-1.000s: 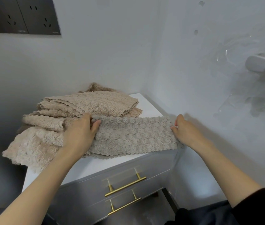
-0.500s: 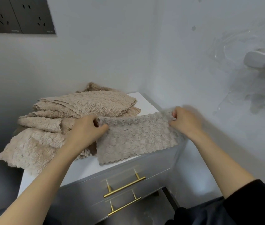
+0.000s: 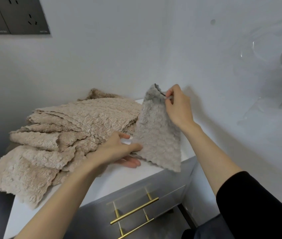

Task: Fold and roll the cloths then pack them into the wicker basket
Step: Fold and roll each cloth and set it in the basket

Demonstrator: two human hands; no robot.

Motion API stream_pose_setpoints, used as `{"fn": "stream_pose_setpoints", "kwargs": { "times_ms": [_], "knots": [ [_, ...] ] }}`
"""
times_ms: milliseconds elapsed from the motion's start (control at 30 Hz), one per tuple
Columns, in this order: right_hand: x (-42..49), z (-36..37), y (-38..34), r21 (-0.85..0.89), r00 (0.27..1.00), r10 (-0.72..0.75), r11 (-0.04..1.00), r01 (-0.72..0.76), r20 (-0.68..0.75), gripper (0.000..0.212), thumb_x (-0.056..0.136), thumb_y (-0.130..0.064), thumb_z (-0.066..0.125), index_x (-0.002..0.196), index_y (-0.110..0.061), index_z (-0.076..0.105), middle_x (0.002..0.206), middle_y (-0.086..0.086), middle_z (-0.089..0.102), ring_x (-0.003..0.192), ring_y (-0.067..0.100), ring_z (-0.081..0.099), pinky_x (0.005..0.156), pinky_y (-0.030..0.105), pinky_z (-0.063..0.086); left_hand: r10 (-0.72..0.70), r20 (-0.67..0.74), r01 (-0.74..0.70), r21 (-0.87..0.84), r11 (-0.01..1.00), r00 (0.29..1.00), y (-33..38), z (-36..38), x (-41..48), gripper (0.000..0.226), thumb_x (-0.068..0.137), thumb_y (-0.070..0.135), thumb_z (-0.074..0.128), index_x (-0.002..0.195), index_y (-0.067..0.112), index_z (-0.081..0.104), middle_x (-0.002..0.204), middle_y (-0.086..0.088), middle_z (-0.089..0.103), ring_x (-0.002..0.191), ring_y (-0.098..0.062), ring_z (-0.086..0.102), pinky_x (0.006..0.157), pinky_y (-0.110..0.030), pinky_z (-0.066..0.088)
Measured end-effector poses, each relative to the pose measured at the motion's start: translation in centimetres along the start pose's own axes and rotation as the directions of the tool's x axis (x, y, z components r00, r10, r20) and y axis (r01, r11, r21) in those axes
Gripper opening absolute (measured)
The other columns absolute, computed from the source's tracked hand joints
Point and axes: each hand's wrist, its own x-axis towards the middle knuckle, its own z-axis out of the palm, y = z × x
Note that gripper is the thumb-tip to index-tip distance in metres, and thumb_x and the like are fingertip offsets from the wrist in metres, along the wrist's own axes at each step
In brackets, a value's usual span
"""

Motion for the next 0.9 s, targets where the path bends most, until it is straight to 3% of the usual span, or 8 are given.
{"fn": "stream_pose_setpoints", "kwargs": {
  "times_ms": [33, 100, 167, 233, 333, 533, 733, 900],
  "knots": [
    [0.2, 0.3, -0.2, 0.053, 0.998, 0.002, 0.999, -0.005, 0.069, 0.027, 0.092, 0.002, 0.045, 0.115, -0.010, 0.049, 0.107, 0.003, 0.059, 0.098, 0.019, 0.057, 0.084, 0.033, 0.045, 0.013, -0.007, -0.013, 0.023, 1.000, 1.000, -0.1, 0.2, 0.1, 0.058, 0.079, 0.016, 0.077, 0.121, 0.016, 0.036, 0.089, -0.015, 0.070, 0.072, -0.033, 0.072, 0.062, -0.033, 0.060],
    [0.2, 0.8, -0.1, 0.087, 0.981, -0.018, 0.996, 0.001, 0.195, 0.048, 0.091, 0.007, 0.040, 0.133, -0.016, 0.043, 0.146, 0.005, 0.040, 0.134, 0.019, 0.039, 0.109, 0.030, 0.032, 0.049, -0.028, -0.046, 0.121, 0.992, 0.998, -0.4, 0.5, 0.4, 0.061, 0.083, 0.022, 0.073, 0.129, 0.015, 0.034, 0.087, -0.012, 0.069, 0.067, -0.026, 0.072, 0.060, -0.032, 0.060],
    [0.0, 0.8, 0.2, 0.049, 0.961, -0.005, 0.999, -0.009, 0.276, 0.053, 0.091, 0.009, 0.036, 0.133, -0.021, 0.047, 0.155, 0.003, 0.029, 0.138, 0.022, 0.036, 0.112, 0.036, 0.032, 0.124, -0.048, -0.103, 0.309, 0.946, 0.991, -0.8, 0.5, 0.4, 0.064, 0.085, 0.033, 0.069, 0.133, 0.015, 0.031, 0.074, -0.006, 0.071, 0.061, -0.017, 0.070, 0.058, -0.030, 0.057],
    [-0.3, 0.5, 0.5, -0.014, 0.947, 0.023, 1.000, -0.019, 0.320, 0.044, 0.093, 0.004, 0.036, 0.121, -0.024, 0.056, 0.146, 0.001, 0.044, 0.115, 0.028, 0.057, 0.091, 0.034, 0.049, 0.277, -0.063, -0.184, 0.604, 0.775, 0.959, -1.1, 0.3, 0.3, 0.068, 0.085, 0.050, 0.062, 0.135, 0.019, 0.030, 0.065, 0.001, 0.070, 0.057, -0.010, 0.066, 0.059, -0.029, 0.051],
    [-0.8, -0.5, 0.1, -0.057, 0.907, 0.010, 0.998, 0.016, 0.422, 0.026, 0.093, -0.005, 0.046, 0.100, -0.025, 0.061, 0.114, -0.004, 0.061, 0.079, 0.009, 0.061, 0.061, 0.011, 0.044, 0.502, -0.041, -0.242, 0.840, 0.486, 0.864, -1.4, 0.0, 0.0, 0.071, 0.082, 0.063, 0.055, 0.136, 0.024, 0.031, 0.067, 0.011, 0.060, 0.061, -0.002, 0.056, 0.058, -0.028, 0.046],
    [-4.4, -3.2, -2.9, -0.194, 0.704, 0.037, 0.970, 0.145, 0.709, 0.011, 0.084, -0.017, 0.066, 0.088, -0.021, 0.056, 0.076, -0.009, 0.059, 0.071, 0.006, 0.055, 0.067, 0.026, 0.043, 0.588, 0.135, -0.389, 0.860, 0.330, 0.797, -1.7, -0.9, -0.6, 0.037, 0.087, 0.054, 0.054, 0.119, 0.037, 0.047, 0.097, 0.009, 0.041, 0.081, -0.005, 0.044, 0.069, -0.030, 0.047],
    [-8.8, -4.8, -5.4, -0.307, 0.518, 0.108, 0.897, 0.317, 0.849, 0.037, 0.075, -0.029, 0.078, 0.097, -0.018, 0.050, 0.097, -0.001, 0.050, 0.089, 0.017, 0.049, 0.081, 0.036, 0.046, 0.550, 0.296, -0.441, 0.885, 0.151, 0.781, -2.7, -2.0, -0.6, 0.033, 0.088, 0.047, 0.058, 0.120, 0.040, 0.054, 0.137, 0.013, 0.032, 0.123, -0.012, 0.027, 0.087, -0.030, 0.044],
    [-11.5, -5.3, -4.0, -0.413, 0.651, 0.051, 0.810, 0.417, 0.757, 0.036, 0.080, -0.006, 0.056, 0.111, -0.017, 0.042, 0.107, -0.001, 0.040, 0.103, 0.019, 0.040, 0.070, 0.032, 0.039, 0.611, 0.340, -0.491, 0.866, 0.093, 0.715, -2.8, -2.1, -0.5, 0.034, 0.092, 0.025, 0.055, 0.125, 0.033, 0.056, 0.138, 0.013, 0.042, 0.127, -0.012, 0.033, 0.099, -0.029, 0.036]
  ]
}}
